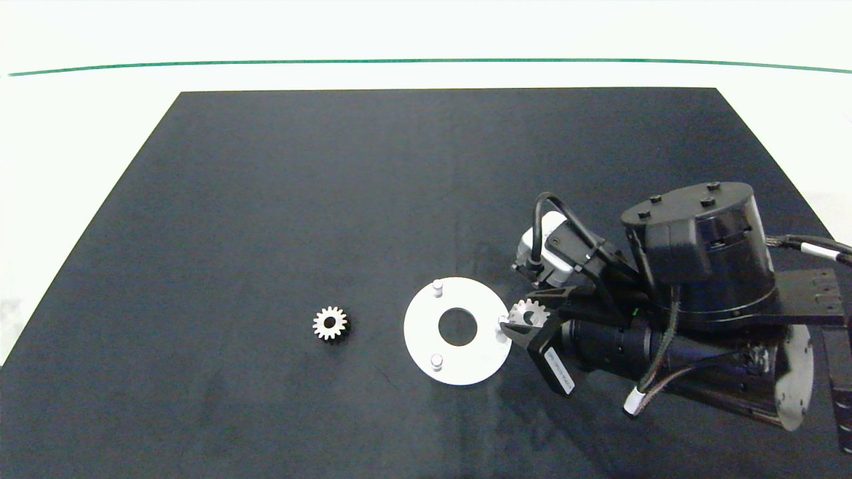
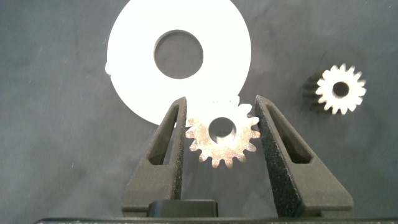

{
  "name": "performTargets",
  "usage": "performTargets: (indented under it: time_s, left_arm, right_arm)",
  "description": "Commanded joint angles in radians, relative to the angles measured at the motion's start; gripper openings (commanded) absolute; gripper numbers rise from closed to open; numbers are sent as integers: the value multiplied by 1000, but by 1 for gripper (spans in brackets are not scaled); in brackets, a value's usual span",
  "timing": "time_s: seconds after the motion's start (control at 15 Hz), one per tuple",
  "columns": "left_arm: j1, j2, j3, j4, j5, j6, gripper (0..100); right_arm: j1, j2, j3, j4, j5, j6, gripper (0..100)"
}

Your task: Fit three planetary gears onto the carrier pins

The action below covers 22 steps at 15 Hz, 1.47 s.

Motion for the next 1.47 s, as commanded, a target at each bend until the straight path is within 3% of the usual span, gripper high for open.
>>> performTargets:
  time_s: [0.07, 1.47]
  left_arm:
    - [0, 0, 0, 1, 1, 1, 100]
    - [-5, 0, -27, 1, 1, -1, 100]
  right_arm:
    - [1, 57, -44, 10, -1, 26, 7]
    - [-32, 146, -90, -17, 1, 32, 7]
